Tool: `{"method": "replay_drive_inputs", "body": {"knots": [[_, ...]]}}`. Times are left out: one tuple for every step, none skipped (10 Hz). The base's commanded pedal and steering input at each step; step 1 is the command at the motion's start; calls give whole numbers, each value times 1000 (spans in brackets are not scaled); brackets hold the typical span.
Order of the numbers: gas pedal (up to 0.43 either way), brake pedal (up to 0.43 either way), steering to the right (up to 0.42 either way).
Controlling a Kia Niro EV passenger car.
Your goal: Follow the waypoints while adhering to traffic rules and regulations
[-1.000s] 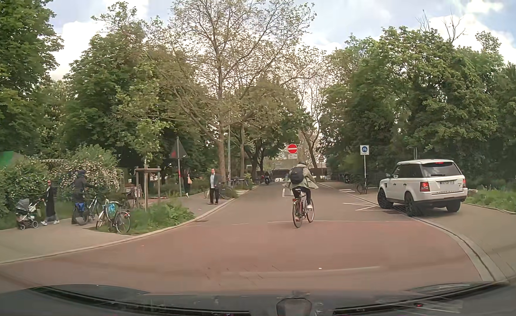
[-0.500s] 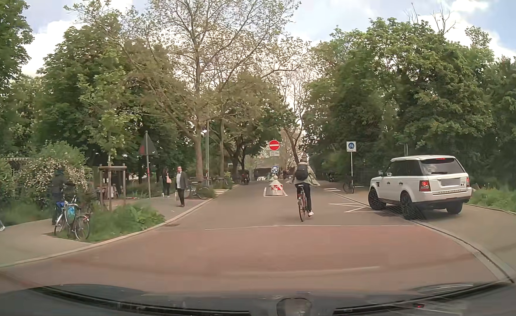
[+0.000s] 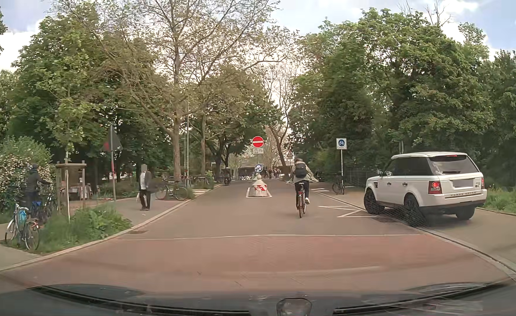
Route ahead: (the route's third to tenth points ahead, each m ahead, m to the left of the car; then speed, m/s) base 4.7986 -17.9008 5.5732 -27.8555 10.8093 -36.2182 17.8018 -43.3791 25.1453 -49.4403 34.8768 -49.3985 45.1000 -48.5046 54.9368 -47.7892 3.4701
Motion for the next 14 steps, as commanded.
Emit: {"method": "replay_drive_inputs", "body": {"knots": [[39,0,45],[28,0,39],[28,0,38],[28,0,35],[20,0,32],[0,0,31],[0,0,32],[0,0,32],[0,0,31],[0,12,24],[0,61,12],[0,67,0],[0,67,-10],[0,55,-19]]}}
